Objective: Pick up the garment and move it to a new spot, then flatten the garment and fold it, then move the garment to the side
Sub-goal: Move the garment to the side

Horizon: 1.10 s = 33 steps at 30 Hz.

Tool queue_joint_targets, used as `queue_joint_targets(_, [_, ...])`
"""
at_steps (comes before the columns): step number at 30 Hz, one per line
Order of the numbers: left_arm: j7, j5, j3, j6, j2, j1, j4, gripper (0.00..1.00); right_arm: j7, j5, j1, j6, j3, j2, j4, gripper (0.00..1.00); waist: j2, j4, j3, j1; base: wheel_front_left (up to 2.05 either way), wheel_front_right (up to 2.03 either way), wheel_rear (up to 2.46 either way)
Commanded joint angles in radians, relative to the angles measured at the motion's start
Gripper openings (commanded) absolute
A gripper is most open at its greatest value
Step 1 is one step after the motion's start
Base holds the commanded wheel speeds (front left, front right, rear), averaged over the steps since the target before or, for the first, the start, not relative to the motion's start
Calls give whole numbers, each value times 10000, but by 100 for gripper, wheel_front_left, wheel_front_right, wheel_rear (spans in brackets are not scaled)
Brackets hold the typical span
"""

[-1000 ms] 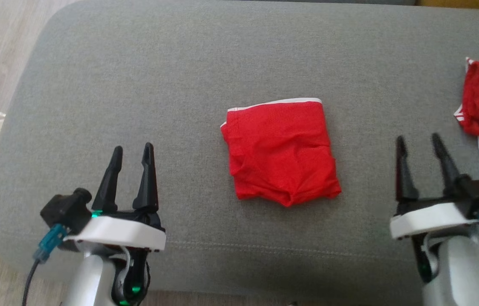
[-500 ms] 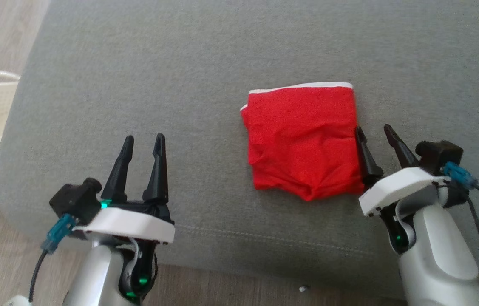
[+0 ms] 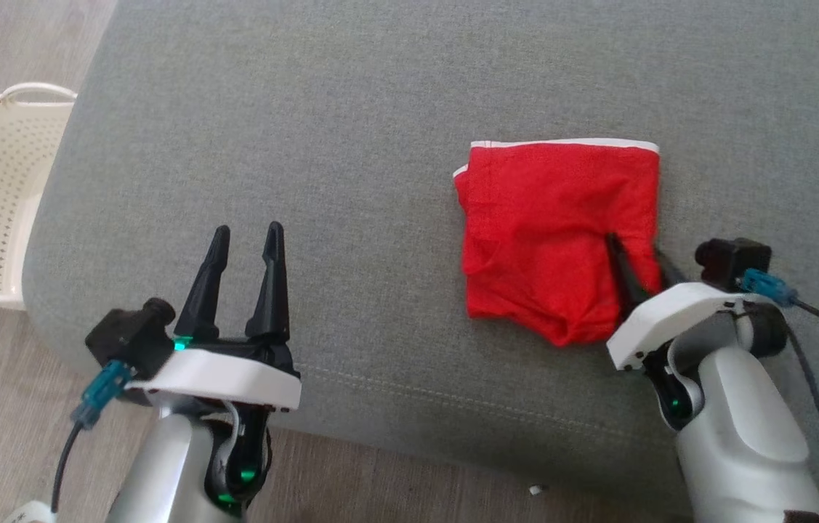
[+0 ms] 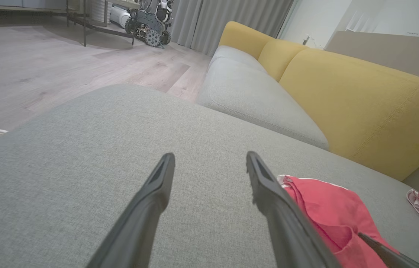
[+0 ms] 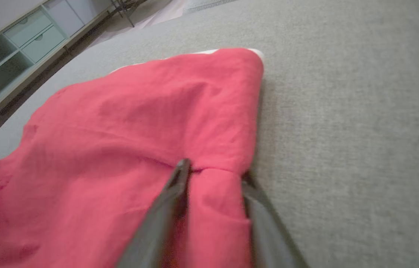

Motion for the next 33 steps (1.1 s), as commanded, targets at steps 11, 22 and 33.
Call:
queue_joint_targets(11, [-51, 315, 482, -35, 81, -444, -513, 100, -1467, -1796, -854, 19, 706, -585, -464, 0, 0, -940, -190, 0, 0, 0, 0])
queue_joint_targets(22, [-51, 812, 580, -309, 81, -1452, -769, 100, -1193, -1862, -2665, 19, 2019, -2344, -1571, 0, 0, -2653, 970, 0, 0, 0, 0])
queue_joint_targets(33, [-51, 1560, 552, -786, 81, -2865, -480, 100, -725, -860, -4244, 19, 2142, -4105, -1925, 0, 0, -3945, 2267, 0, 0, 0, 0])
